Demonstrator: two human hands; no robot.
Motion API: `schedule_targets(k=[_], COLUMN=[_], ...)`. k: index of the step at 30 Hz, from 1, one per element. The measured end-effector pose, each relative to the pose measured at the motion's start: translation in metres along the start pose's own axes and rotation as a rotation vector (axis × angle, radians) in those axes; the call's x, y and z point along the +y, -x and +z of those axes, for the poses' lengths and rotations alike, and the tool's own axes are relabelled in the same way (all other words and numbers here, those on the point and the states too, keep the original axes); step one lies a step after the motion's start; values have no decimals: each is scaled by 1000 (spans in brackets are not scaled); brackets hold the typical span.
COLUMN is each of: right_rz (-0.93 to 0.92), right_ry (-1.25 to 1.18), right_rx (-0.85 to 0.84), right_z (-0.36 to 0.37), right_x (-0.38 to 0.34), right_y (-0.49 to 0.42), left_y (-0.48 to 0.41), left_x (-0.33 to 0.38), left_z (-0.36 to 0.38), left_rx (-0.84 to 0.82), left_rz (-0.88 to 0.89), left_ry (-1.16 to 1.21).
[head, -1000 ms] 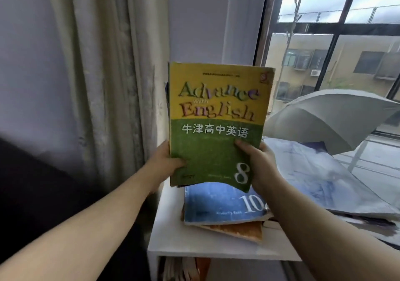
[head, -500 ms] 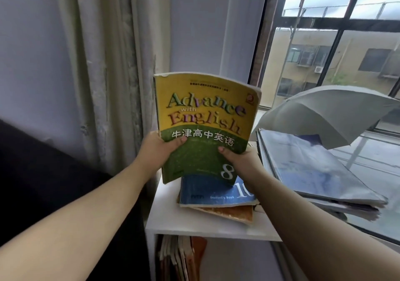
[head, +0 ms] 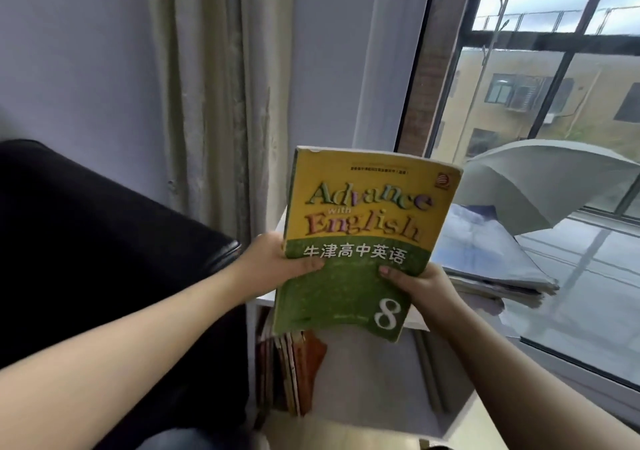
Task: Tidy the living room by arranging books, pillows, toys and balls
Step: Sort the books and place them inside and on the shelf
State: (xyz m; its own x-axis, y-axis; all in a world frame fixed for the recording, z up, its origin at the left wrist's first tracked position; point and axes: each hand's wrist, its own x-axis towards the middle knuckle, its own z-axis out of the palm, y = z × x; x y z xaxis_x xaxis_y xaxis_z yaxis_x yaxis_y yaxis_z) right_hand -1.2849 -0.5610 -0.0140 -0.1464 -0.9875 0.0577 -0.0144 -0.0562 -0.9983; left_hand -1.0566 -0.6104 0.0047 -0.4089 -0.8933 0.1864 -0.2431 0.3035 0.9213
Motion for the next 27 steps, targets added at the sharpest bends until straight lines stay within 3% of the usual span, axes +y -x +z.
schedule_targets(k=[3,8,11,15,20,24,27], right_rz=[42,194,335,477,602,620,662], right_ry=[136,487,603,758,836,939,881], right_rx=[-44,-248,-253,-234,-268,-128,-259], right_z=[-11,-31,-42,-58,-56,-47,-36], right_x=[17,54,91,127,162,177,179], right_y=[16,36,41,32,23,13,13], left_y=[17,42,47,41,43,35,29], left_x=[-15,-53,-80,-109,-136,-138,-134], left_z=[8,21,37,53,82,101,118], left_rx=[-63,-145,-241,-283,-270,-316,-311], left_rz=[-14,-55,-177,-306,-373,-401,-439], left_ry=[-64,41,91,-67,-225,-292,-279])
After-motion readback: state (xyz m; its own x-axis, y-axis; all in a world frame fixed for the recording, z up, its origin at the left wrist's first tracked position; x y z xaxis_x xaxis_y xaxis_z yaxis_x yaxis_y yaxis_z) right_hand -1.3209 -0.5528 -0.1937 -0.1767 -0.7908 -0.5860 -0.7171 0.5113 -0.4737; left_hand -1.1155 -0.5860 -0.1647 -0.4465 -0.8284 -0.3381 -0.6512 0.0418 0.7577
